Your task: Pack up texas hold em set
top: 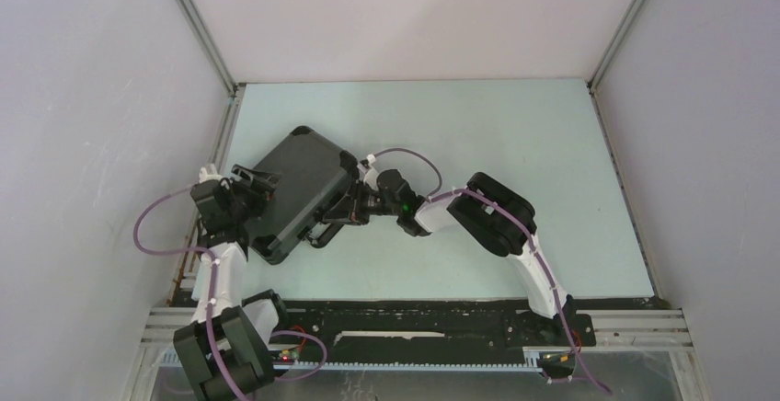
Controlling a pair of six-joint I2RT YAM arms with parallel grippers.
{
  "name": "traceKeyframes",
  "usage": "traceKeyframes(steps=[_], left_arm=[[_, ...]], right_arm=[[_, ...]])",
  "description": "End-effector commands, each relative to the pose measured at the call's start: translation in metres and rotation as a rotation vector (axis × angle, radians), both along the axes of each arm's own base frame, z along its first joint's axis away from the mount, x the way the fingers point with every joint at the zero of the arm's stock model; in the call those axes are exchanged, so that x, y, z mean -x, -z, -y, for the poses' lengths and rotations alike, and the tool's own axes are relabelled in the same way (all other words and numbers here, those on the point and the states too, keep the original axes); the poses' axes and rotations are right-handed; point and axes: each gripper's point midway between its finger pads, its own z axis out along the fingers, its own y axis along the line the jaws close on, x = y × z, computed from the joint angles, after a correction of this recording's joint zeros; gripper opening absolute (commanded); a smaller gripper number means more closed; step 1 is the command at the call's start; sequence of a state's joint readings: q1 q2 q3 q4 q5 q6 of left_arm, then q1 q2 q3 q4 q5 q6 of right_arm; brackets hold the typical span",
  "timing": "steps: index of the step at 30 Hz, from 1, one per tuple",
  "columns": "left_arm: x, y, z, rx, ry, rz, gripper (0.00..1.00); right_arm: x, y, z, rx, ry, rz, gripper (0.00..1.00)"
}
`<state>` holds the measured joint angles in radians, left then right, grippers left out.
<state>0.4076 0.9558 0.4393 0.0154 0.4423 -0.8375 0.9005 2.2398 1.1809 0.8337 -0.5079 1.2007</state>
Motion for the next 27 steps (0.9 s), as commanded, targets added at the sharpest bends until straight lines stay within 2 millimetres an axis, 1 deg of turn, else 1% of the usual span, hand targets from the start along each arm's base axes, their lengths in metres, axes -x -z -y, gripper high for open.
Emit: traceKeyframes(steps=[1, 4, 7, 15, 19, 22, 25, 27], left_arm=[[0.043, 0.070, -0.004, 0.017, -0.069, -0.279, 0.77], [0.042, 0.069, -0.005, 0.013, -0.068, -0.278, 0.76], [0.043, 0.070, -0.007, 0.005, -0.075, -0.280, 0.76], [0.044, 0.070, -0.009, -0.008, -0.076, -0.292, 0.76], [0.045, 0.071, -0.010, -0.013, -0.080, -0.298, 0.76], [0.045, 0.071, -0.011, -0.016, -0.084, -0.298, 0.76], [0.045, 0.071, -0.011, -0.016, -0.085, -0.299, 0.76], [0.045, 0.071, -0.011, -0.014, -0.086, -0.299, 0.76]], right_arm=[[-0.003, -0.025, -0.012, -0.041, -0.015, 0.067, 0.26], [-0.010, -0.025, -0.014, -0.038, -0.006, 0.068, 0.31], [-0.014, -0.022, -0.018, -0.041, -0.012, 0.060, 0.33], [-0.024, -0.023, -0.024, -0.011, 0.005, 0.083, 0.34], [-0.026, -0.018, -0.029, 0.008, 0.003, 0.083, 0.34], [-0.029, -0.011, -0.030, 0.038, 0.012, 0.083, 0.35], [-0.030, -0.015, -0.030, 0.041, 0.007, 0.097, 0.36], [-0.032, -0.024, -0.027, 0.053, -0.001, 0.128, 0.38]])
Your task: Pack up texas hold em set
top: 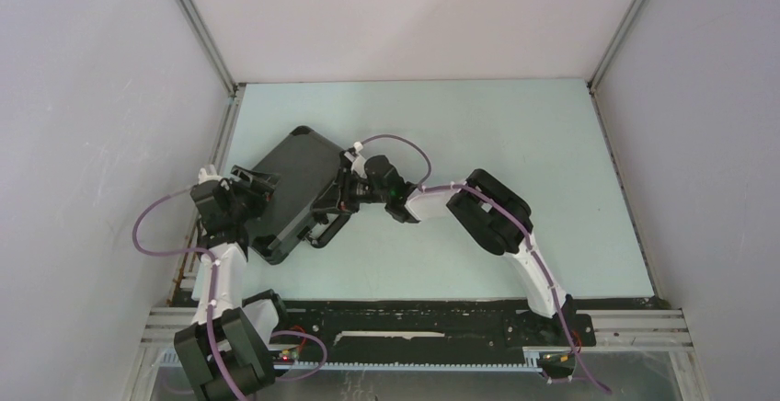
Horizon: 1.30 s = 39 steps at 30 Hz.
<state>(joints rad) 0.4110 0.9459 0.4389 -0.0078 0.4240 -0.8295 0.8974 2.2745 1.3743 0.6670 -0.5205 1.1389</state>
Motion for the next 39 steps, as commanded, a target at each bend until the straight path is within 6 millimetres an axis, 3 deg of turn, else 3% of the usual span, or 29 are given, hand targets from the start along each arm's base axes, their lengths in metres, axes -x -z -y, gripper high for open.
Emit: traceKeyframes(steps=[1, 8, 13, 21, 27, 39], left_arm=[[0.043, 0.069, -0.009, -0.001, -0.072, -0.284, 0.76], [0.042, 0.068, -0.009, -0.001, -0.075, -0.283, 0.76], [0.042, 0.069, -0.009, 0.000, -0.074, -0.283, 0.76], [0.042, 0.069, -0.009, 0.000, -0.074, -0.284, 0.75], [0.042, 0.069, -0.009, 0.002, -0.071, -0.281, 0.76], [0.041, 0.068, -0.008, 0.011, -0.069, -0.276, 0.75]], right_arm=[[-0.013, -0.007, 0.001, 0.058, 0.023, 0.090, 0.40], [-0.012, -0.033, 0.034, 0.183, 0.060, 0.226, 0.51], [-0.002, -0.023, 0.045, 0.213, 0.054, 0.225, 0.55], [0.022, 0.009, 0.037, 0.176, 0.053, 0.103, 0.55], [0.026, 0.017, 0.035, 0.143, 0.085, 0.040, 0.60], [0.025, 0.034, 0.030, 0.113, 0.084, -0.023, 0.58]])
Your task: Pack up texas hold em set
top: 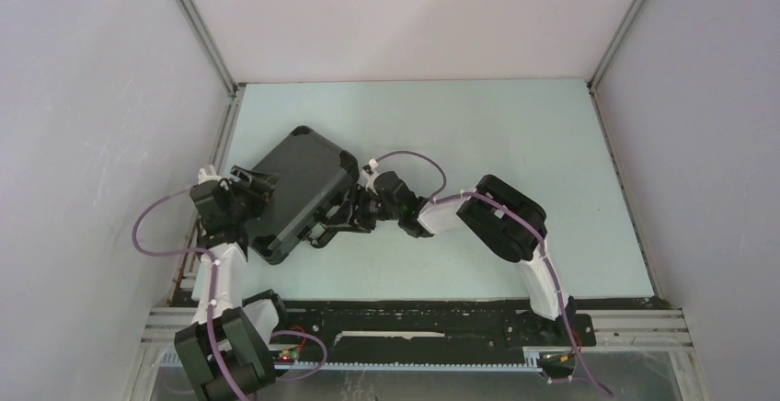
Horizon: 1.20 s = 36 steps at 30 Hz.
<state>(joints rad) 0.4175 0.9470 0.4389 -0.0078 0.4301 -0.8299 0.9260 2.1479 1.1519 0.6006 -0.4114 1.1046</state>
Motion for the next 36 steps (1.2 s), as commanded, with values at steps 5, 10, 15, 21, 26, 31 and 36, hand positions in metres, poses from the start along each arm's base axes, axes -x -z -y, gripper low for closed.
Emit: traceKeyframes(steps=[5, 10, 15, 21, 26, 31, 36], left_arm=[[0.041, 0.069, -0.007, 0.012, -0.066, -0.277, 0.75], [0.041, 0.069, -0.007, 0.012, -0.067, -0.277, 0.76], [0.041, 0.070, -0.007, 0.016, -0.066, -0.280, 0.76], [0.041, 0.070, -0.008, 0.017, -0.069, -0.278, 0.75], [0.041, 0.070, -0.008, 0.018, -0.069, -0.279, 0.75], [0.041, 0.070, -0.009, 0.016, -0.070, -0.279, 0.75], [0.042, 0.070, -0.010, 0.014, -0.075, -0.278, 0.75]], right_arm=[[-0.006, 0.003, -0.004, -0.019, 0.028, 0.011, 0.57], [-0.006, 0.000, 0.000, 0.014, 0.029, 0.042, 0.59], [-0.008, 0.001, 0.008, 0.005, 0.040, 0.038, 0.59], [-0.009, 0.003, 0.008, -0.006, 0.041, 0.034, 0.58], [-0.009, -0.003, 0.005, -0.042, 0.028, 0.042, 0.55], [-0.006, -0.007, -0.002, -0.080, 0.013, 0.033, 0.50], [-0.007, -0.011, -0.006, -0.102, 0.009, 0.027, 0.51]])
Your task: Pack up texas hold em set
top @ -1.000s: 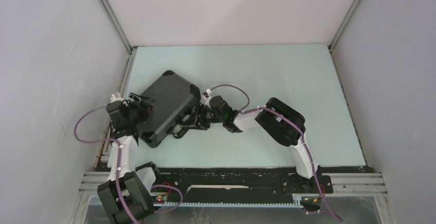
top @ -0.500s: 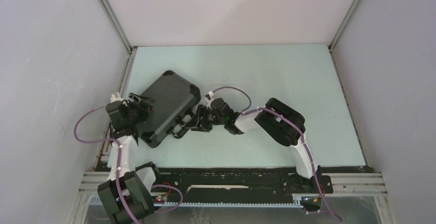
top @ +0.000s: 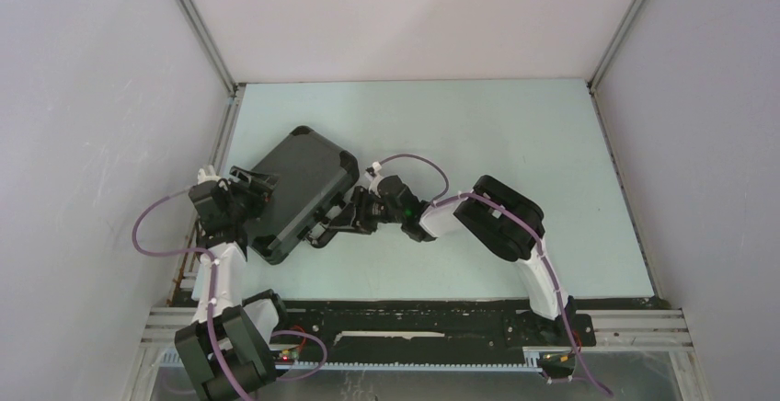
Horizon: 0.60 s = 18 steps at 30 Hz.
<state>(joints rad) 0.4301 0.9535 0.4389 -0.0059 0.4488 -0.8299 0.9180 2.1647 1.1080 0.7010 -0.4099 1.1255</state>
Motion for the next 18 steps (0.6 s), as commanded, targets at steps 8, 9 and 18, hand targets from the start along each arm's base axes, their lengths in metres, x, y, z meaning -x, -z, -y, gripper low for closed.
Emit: traceKeyframes(steps=[8, 9, 18], left_arm=[[0.041, 0.069, -0.009, 0.002, -0.079, -0.278, 0.75], [0.041, 0.070, -0.009, 0.003, -0.079, -0.279, 0.75], [0.041, 0.069, -0.010, 0.002, -0.080, -0.276, 0.74]], right_arm=[[-0.007, -0.027, -0.018, -0.105, -0.017, 0.047, 0.50], [-0.007, -0.030, -0.020, -0.110, -0.019, 0.050, 0.47], [-0.020, -0.040, -0.033, -0.119, -0.015, 0.073, 0.43]])
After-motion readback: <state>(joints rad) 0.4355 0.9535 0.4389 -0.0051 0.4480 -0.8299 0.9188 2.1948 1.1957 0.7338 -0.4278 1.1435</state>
